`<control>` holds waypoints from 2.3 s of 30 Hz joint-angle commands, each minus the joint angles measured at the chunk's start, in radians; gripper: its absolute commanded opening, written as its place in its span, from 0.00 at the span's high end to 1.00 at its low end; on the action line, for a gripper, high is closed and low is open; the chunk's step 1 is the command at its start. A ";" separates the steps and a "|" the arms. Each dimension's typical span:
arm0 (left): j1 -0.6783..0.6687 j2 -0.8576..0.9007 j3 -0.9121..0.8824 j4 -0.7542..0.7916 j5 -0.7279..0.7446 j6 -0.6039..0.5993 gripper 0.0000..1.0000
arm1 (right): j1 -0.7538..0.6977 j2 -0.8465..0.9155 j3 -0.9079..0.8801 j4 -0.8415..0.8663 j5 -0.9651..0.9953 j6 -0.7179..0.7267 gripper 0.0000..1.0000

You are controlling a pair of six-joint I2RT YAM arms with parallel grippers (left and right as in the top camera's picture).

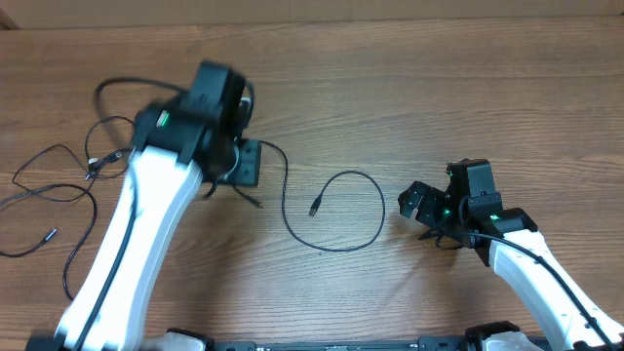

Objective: Untangle cables

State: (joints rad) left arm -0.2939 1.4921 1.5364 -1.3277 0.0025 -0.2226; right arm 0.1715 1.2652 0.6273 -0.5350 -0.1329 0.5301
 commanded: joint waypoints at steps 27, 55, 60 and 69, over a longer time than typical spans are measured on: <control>-0.021 0.079 -0.390 0.815 0.096 -0.107 0.09 | -0.005 -0.004 0.029 -0.014 0.009 -0.008 0.00; -0.122 0.366 -0.390 0.610 0.102 -0.107 0.87 | -0.005 -0.004 0.029 -0.018 0.009 -0.008 0.00; -0.122 0.366 -0.392 0.551 0.074 -0.107 0.79 | -0.005 -0.004 0.029 -0.037 0.009 -0.008 0.00; -0.122 0.367 -0.402 0.626 0.043 -0.107 0.83 | -0.005 -0.004 0.029 -0.043 0.009 -0.008 0.00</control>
State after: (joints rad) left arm -0.4110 1.8462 1.1465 -0.7238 0.0628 -0.3363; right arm 0.1707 1.2652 0.6277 -0.5770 -0.1303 0.5270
